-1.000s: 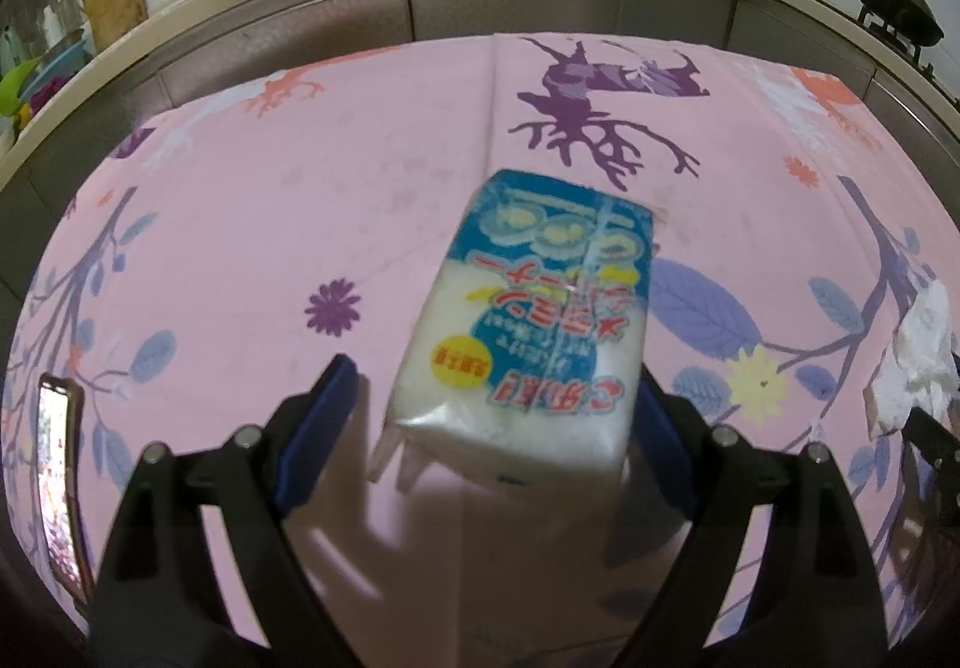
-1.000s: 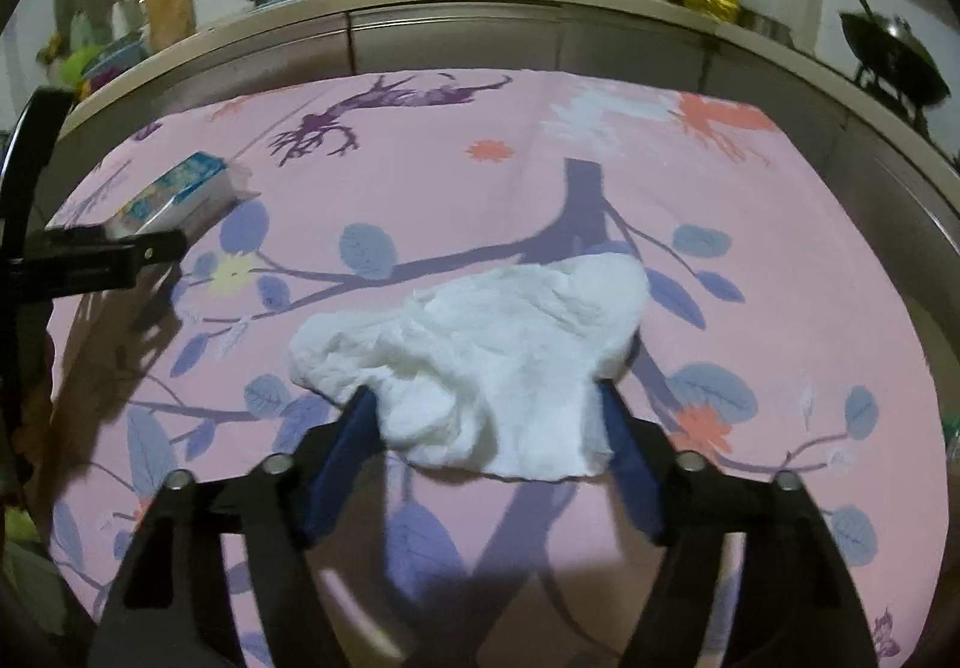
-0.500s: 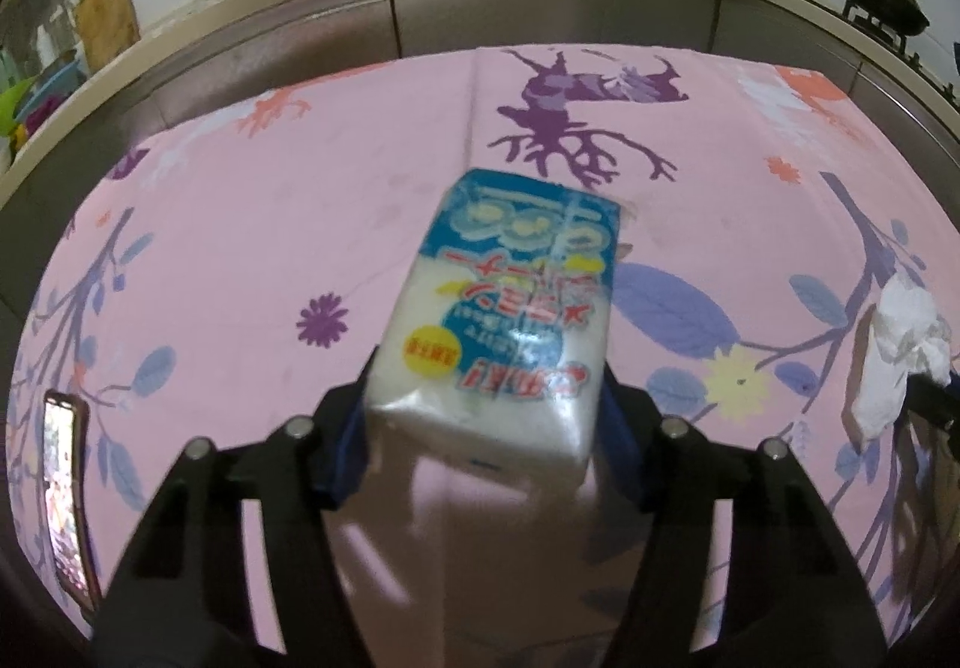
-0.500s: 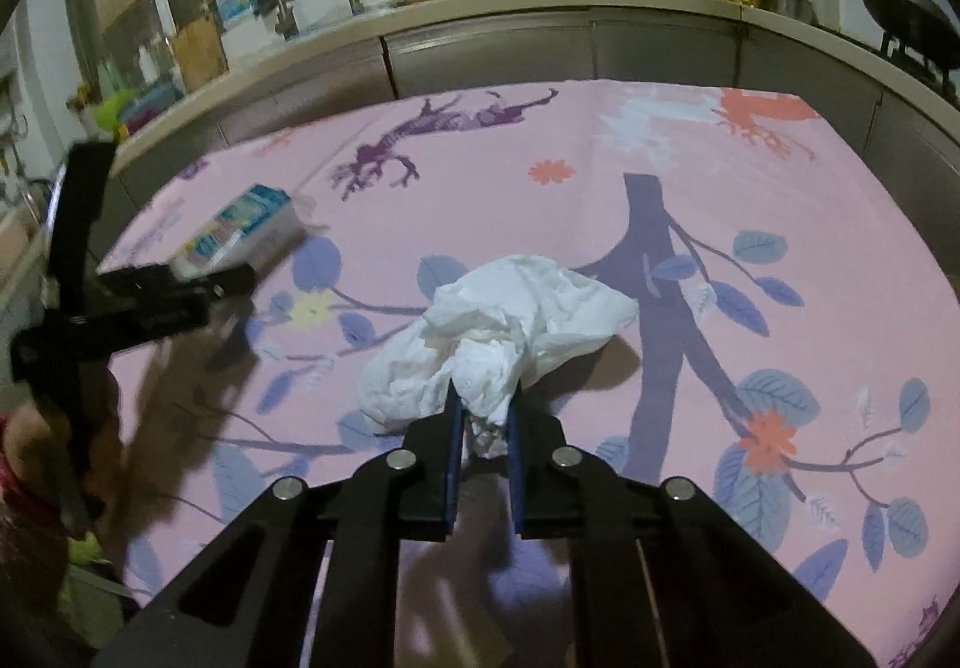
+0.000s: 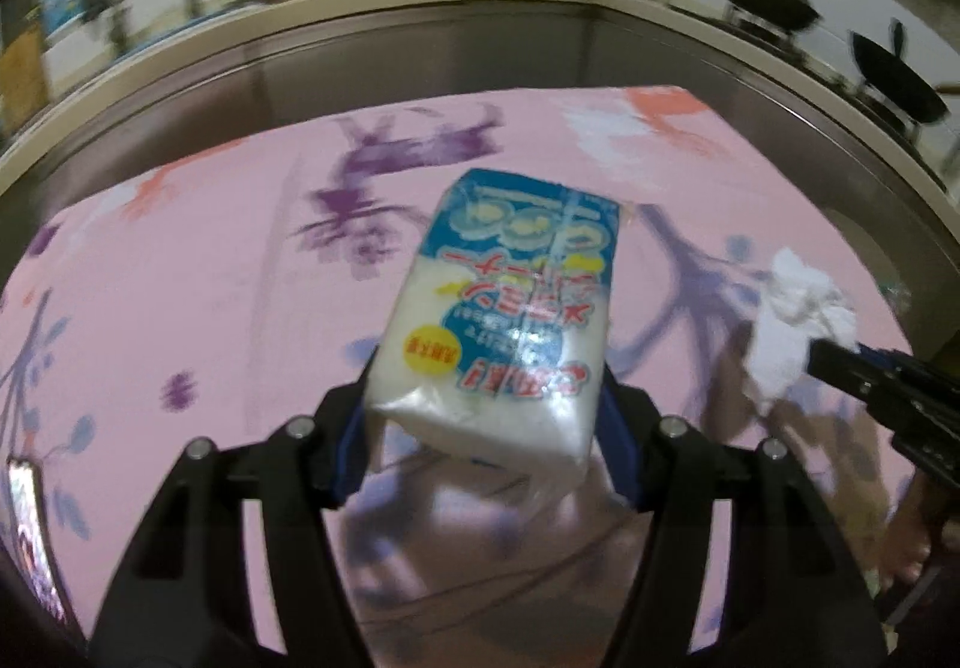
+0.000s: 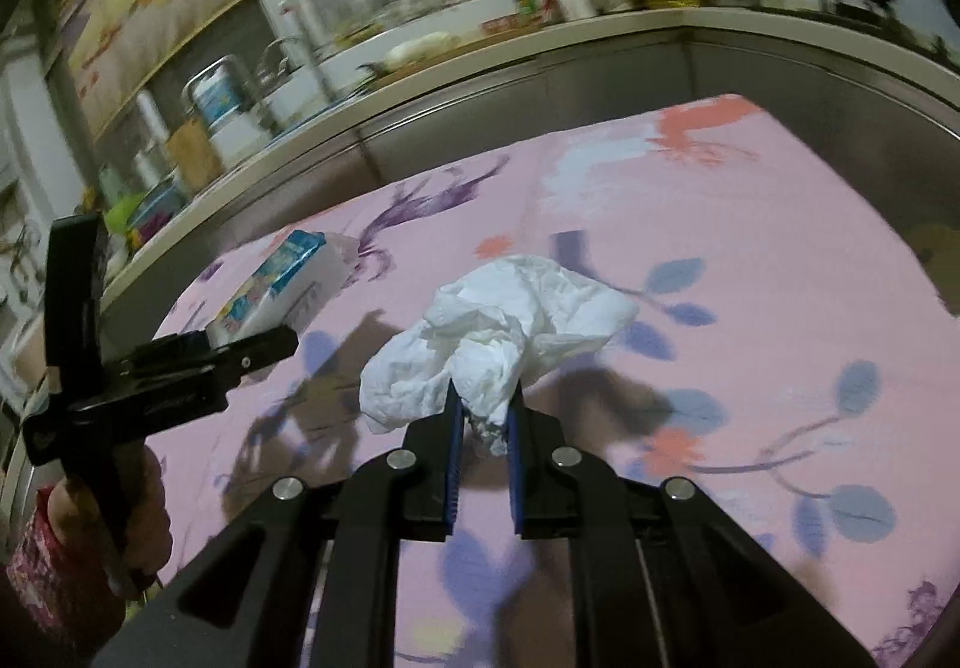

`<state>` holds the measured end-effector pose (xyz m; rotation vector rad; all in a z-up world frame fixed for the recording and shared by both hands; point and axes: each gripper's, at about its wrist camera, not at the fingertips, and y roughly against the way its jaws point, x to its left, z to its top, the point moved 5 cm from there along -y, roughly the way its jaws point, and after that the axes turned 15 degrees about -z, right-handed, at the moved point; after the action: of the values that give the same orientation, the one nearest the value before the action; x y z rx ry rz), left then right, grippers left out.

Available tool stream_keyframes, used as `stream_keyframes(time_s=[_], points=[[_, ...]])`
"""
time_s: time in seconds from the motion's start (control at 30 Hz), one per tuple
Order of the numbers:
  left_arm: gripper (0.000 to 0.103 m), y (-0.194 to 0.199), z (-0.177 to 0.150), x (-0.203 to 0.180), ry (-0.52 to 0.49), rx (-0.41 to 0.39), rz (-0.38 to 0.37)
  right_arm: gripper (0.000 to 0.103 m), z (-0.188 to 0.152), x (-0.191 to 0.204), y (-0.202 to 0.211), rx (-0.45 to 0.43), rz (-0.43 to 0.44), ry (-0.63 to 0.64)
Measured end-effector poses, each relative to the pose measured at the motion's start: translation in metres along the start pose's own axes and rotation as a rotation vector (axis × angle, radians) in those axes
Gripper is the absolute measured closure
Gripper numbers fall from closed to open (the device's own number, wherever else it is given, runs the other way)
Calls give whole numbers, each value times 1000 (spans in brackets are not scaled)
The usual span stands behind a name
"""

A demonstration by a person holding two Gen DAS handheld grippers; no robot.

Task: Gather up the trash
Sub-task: 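Carry the tissue pack and crumpled tissue with both tools to the bin, then open both tools over the bin to drop the tissues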

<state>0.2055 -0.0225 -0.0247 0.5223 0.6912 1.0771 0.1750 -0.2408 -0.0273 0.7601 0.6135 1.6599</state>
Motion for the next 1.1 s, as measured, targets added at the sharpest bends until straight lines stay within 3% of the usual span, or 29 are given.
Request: stream_keyframes(time_s=[0.2, 0.4, 0.6, 0.73, 0.8, 0.83, 0.97, 1.1], points=[[42, -62, 34, -103, -158, 82, -146, 93, 6, -95, 18, -45, -93, -150], [42, -139, 70, -228, -291, 159, -319, 93, 15, -213, 39, -92, -267, -283], [41, -213, 101, -326, -374, 220, -411, 93, 27, -316, 26, -41, -400, -378], [37, -255, 110, -363, -426, 260, -416, 87, 34, -359, 4, 23, -411, -433], [30, -279, 111, -375, -451, 294, -399, 76, 33, -369, -6, 53, -425, -432], [27, -287, 111, -379, -459, 303, -388, 62, 33, -373, -10, 61, -427, -435], [26, -303, 114, -380, -432, 322, -385, 49, 29, -385, -8, 38, -444, -462], [26, -297, 117, -371, -407, 295, -375, 48, 31, -389, 8, -35, -440, -500]])
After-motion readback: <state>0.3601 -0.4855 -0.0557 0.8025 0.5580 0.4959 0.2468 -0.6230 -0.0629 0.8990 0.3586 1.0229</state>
